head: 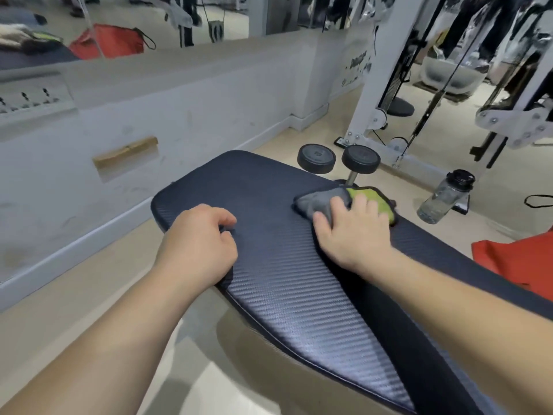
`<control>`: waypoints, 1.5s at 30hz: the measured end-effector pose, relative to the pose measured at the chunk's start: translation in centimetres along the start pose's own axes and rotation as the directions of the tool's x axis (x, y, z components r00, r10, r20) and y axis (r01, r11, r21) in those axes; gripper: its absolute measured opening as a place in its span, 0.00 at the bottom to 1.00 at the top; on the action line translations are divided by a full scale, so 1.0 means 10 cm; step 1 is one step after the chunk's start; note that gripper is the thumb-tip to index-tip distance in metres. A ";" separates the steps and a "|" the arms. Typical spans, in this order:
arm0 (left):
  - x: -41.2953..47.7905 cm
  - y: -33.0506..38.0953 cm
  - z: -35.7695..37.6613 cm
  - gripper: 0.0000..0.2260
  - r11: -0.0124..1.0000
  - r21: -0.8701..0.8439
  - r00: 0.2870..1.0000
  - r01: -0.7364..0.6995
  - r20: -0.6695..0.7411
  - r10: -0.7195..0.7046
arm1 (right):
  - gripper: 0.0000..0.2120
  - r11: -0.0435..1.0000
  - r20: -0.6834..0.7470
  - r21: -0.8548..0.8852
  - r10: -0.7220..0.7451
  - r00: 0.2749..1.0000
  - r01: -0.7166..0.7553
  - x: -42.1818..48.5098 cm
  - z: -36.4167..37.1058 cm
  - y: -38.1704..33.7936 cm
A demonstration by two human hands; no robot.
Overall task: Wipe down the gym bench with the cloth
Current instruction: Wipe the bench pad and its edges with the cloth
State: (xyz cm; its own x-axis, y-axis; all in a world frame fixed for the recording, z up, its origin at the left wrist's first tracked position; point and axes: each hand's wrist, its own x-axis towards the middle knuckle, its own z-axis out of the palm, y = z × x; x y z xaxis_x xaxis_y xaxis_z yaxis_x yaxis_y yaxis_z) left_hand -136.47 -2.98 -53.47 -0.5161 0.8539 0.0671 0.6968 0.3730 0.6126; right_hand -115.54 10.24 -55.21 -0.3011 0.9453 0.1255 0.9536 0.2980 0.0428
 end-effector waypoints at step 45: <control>0.34 -0.82 -0.26 0.26 0.975 -0.161 0.961 0.153 -0.205 -0.185 | 0.28 0.998 -0.006 0.017 -0.057 0.998 0.057 1.09 0.10 -1.24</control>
State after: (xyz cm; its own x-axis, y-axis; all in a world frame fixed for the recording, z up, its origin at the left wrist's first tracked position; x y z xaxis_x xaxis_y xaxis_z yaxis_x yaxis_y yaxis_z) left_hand -145.26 -4.07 -56.22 -0.7270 0.6773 0.1125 0.5202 0.4365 0.7341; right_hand -130.65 17.00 -55.41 -0.3550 0.9260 0.1284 0.9348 0.3537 0.0335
